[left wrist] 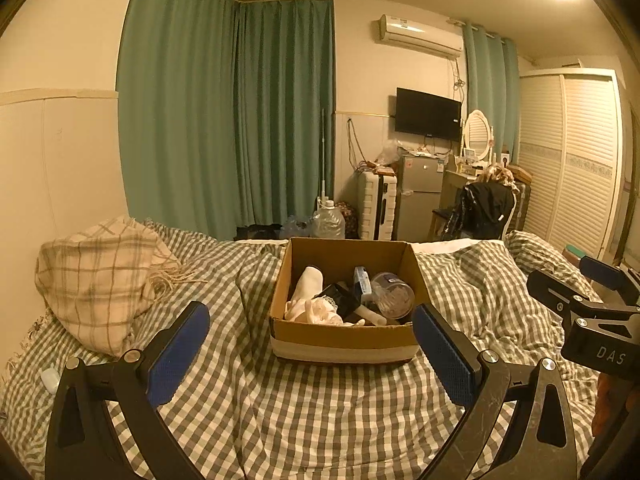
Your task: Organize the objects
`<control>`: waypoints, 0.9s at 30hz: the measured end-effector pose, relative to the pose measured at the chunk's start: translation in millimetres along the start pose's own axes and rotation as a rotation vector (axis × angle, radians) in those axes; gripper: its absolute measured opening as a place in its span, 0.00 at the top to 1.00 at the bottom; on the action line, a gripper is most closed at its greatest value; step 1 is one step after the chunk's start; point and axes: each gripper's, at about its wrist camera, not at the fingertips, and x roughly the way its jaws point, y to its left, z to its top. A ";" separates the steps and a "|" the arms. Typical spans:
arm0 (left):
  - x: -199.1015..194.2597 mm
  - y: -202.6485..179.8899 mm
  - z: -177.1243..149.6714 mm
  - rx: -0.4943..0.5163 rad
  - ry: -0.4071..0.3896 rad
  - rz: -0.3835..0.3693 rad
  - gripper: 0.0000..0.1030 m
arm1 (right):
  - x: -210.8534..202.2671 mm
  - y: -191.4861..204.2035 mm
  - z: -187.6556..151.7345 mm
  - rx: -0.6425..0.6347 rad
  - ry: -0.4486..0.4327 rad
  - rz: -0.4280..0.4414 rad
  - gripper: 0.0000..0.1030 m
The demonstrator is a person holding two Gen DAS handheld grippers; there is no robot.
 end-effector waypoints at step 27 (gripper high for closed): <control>0.9 2.5 3.2 -0.030 0.011 0.033 0.00 | 0.1 -1.5 -2.6 0.014 -0.002 -0.010 0.00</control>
